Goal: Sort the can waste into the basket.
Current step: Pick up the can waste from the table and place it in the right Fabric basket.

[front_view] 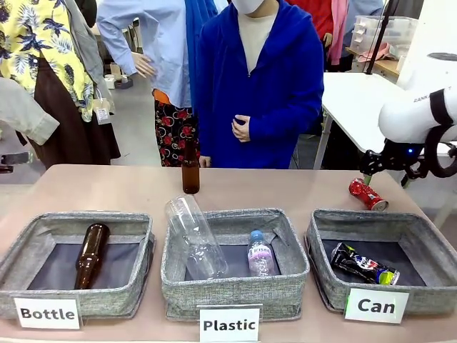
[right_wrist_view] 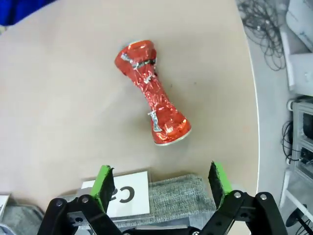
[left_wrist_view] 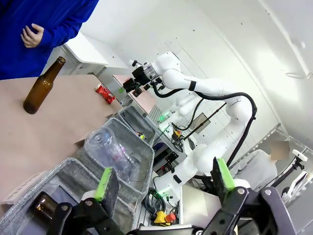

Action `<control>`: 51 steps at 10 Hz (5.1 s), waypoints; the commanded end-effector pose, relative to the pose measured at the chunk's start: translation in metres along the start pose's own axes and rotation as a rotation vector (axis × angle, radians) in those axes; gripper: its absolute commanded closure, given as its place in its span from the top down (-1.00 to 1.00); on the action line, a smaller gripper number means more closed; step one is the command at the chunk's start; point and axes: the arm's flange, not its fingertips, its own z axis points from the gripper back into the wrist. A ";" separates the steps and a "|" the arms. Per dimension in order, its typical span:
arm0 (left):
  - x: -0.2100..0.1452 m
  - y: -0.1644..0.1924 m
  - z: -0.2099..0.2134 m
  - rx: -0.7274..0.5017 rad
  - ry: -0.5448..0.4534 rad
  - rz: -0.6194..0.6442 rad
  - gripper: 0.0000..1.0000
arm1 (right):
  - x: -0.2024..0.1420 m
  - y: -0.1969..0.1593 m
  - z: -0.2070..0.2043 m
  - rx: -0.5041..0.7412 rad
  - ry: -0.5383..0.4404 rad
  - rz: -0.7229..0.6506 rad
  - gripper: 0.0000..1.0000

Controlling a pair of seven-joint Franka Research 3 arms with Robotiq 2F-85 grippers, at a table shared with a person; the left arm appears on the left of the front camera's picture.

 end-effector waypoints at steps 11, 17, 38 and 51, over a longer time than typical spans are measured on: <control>0.000 -0.003 -0.001 0.005 0.004 0.003 1.00 | 0.060 0.010 -0.091 0.011 0.114 0.327 1.00; 0.000 -0.003 -0.001 0.005 0.004 0.003 1.00 | 0.067 0.006 -0.122 0.007 0.164 0.276 1.00; 0.000 -0.026 0.031 -0.102 0.011 0.174 1.00 | 0.056 -0.002 -0.080 0.014 0.133 0.279 -1.00; -0.031 -0.013 -0.038 0.006 0.369 0.186 1.00 | -0.154 0.009 0.062 0.237 0.331 1.019 -1.00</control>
